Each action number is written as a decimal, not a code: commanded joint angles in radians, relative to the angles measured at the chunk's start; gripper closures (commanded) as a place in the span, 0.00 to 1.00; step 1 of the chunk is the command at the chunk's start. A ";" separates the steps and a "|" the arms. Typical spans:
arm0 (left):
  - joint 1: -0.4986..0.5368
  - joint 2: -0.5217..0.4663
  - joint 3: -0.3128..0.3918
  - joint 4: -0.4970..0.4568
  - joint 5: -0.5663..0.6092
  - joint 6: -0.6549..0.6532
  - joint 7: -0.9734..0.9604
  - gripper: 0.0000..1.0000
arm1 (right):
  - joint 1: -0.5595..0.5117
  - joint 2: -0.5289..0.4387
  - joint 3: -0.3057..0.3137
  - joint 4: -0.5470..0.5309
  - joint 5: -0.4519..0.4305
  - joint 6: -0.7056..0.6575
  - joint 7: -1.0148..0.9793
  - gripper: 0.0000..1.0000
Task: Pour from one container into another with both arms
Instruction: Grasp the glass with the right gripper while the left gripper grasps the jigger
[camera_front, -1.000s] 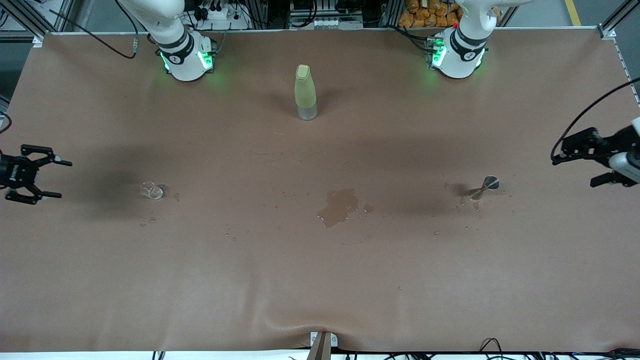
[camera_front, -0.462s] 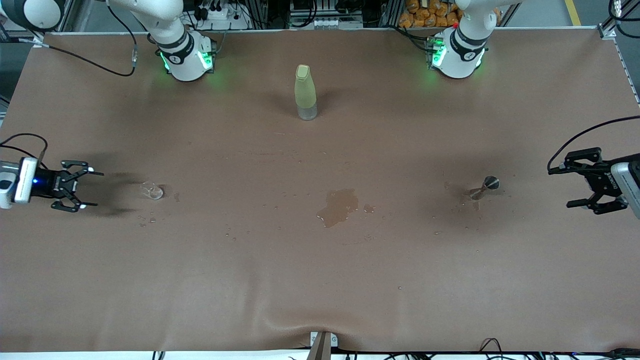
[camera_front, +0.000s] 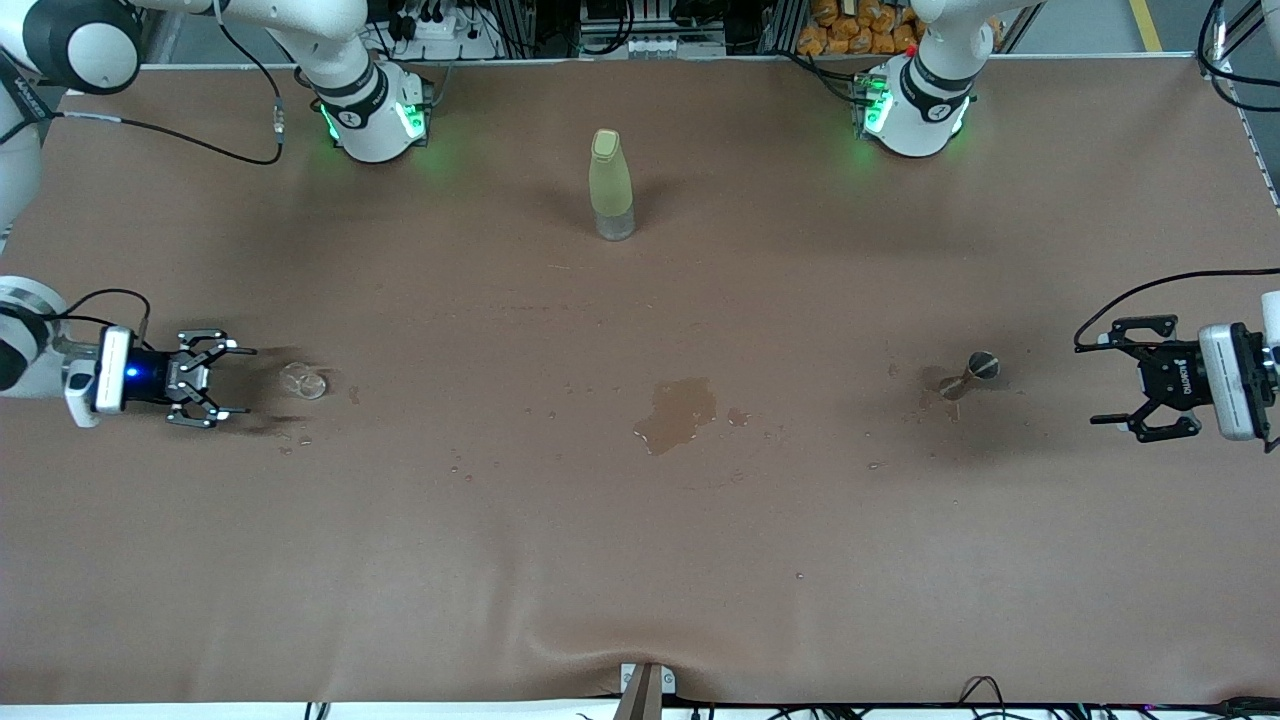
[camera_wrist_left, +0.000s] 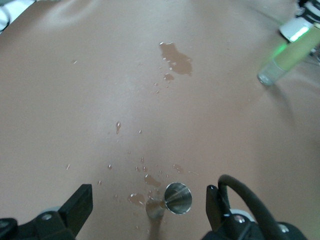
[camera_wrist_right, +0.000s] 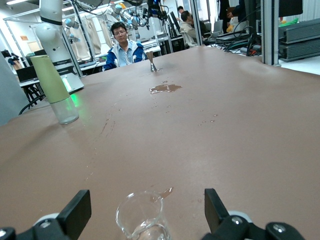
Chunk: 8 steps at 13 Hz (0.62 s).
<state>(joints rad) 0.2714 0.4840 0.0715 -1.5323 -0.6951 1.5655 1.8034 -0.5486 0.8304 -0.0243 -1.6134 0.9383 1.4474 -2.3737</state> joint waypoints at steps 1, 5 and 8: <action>0.028 0.047 -0.009 0.008 -0.053 -0.036 0.208 0.00 | -0.002 0.055 0.001 0.003 0.023 -0.018 -0.119 0.00; 0.081 0.137 -0.009 -0.012 -0.056 -0.059 0.339 0.00 | -0.004 0.107 0.001 0.004 0.028 -0.018 -0.165 0.00; 0.104 0.191 -0.009 -0.055 -0.116 -0.059 0.494 0.00 | 0.002 0.127 0.003 0.006 0.068 -0.016 -0.176 0.00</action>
<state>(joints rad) 0.3569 0.6574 0.0706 -1.5593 -0.7607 1.5213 2.2200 -0.5485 0.9444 -0.0237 -1.6182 0.9636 1.4417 -2.5300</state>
